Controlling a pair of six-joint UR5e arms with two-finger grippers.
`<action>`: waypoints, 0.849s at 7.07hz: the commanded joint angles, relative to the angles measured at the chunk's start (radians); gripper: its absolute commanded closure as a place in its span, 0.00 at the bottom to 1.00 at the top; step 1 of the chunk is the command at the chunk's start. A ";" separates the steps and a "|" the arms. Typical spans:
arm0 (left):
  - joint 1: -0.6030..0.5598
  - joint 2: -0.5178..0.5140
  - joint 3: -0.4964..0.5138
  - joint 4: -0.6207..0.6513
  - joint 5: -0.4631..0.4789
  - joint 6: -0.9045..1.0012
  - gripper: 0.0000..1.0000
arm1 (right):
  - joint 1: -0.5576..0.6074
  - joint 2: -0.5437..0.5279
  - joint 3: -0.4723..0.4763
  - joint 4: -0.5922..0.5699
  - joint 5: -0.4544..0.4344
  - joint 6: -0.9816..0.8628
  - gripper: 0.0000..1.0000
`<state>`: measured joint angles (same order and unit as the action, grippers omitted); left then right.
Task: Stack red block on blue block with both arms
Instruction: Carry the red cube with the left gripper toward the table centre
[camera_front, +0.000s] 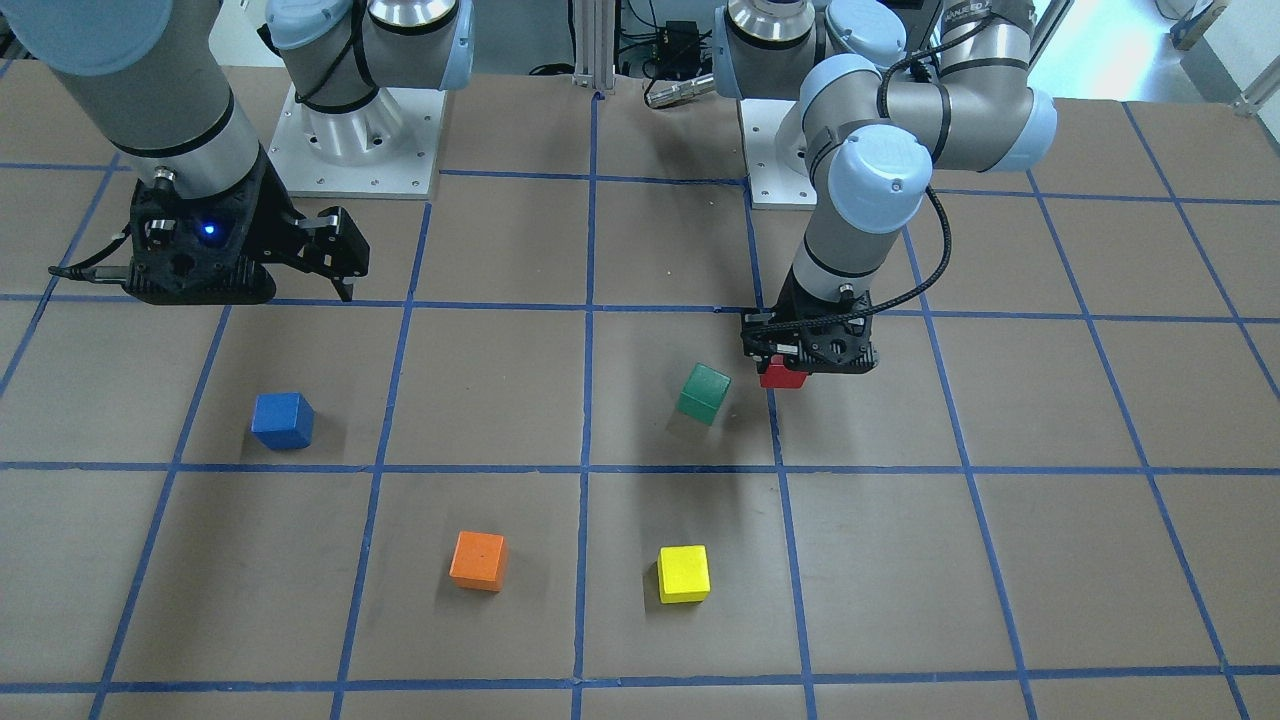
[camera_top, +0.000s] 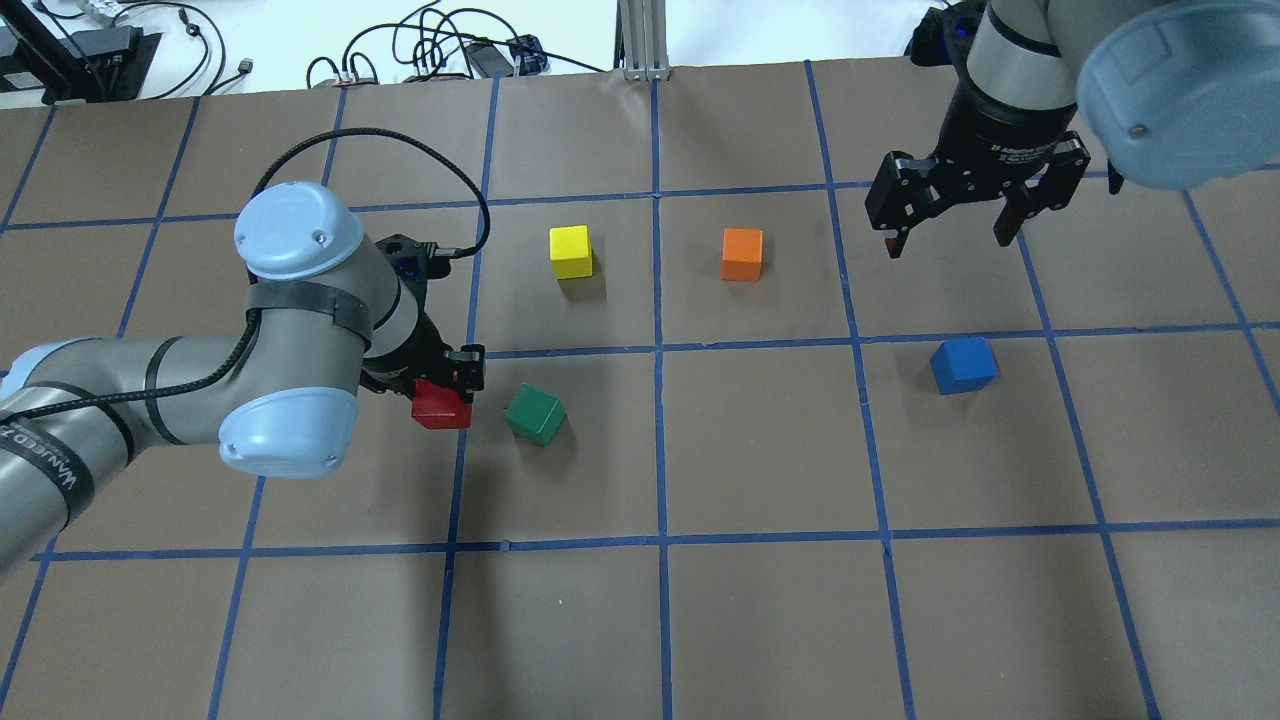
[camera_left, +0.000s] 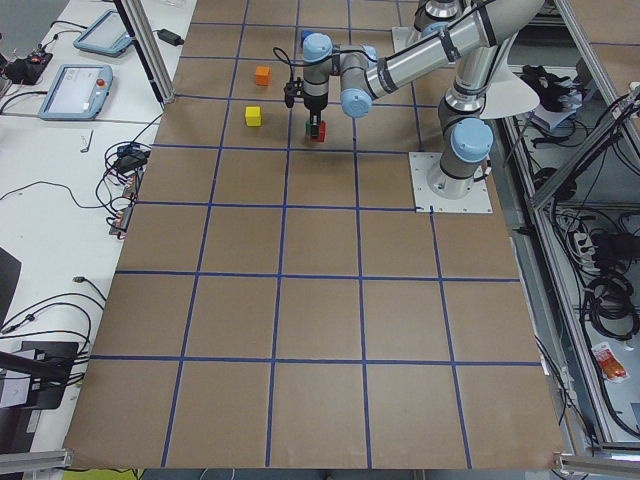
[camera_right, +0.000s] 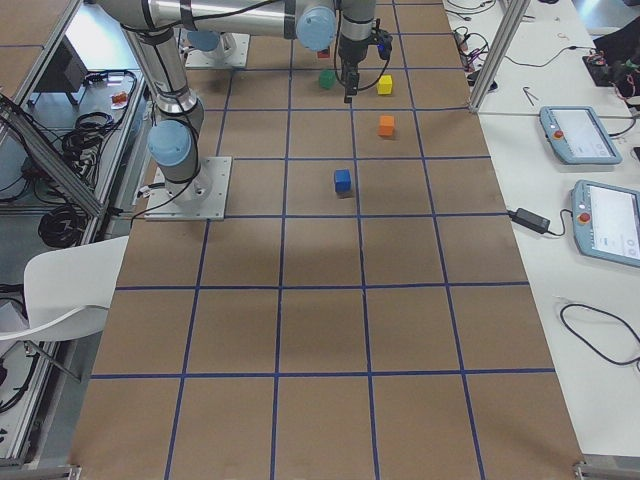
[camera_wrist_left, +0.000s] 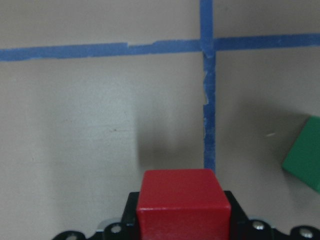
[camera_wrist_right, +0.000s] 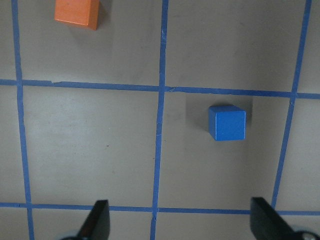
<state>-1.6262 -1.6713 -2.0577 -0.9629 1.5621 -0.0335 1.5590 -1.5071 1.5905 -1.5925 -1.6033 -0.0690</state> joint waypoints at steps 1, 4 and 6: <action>-0.171 -0.057 0.155 -0.071 -0.010 -0.183 1.00 | 0.000 0.002 0.002 0.000 -0.007 0.000 0.00; -0.273 -0.226 0.284 -0.053 -0.062 -0.336 1.00 | 0.001 -0.002 0.000 -0.004 -0.006 0.000 0.00; -0.314 -0.332 0.391 -0.039 -0.060 -0.416 1.00 | 0.001 -0.002 -0.006 -0.006 -0.004 0.005 0.00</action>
<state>-1.9113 -1.9330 -1.7344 -1.0073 1.5009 -0.4023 1.5599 -1.5090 1.5886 -1.5963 -1.6090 -0.0673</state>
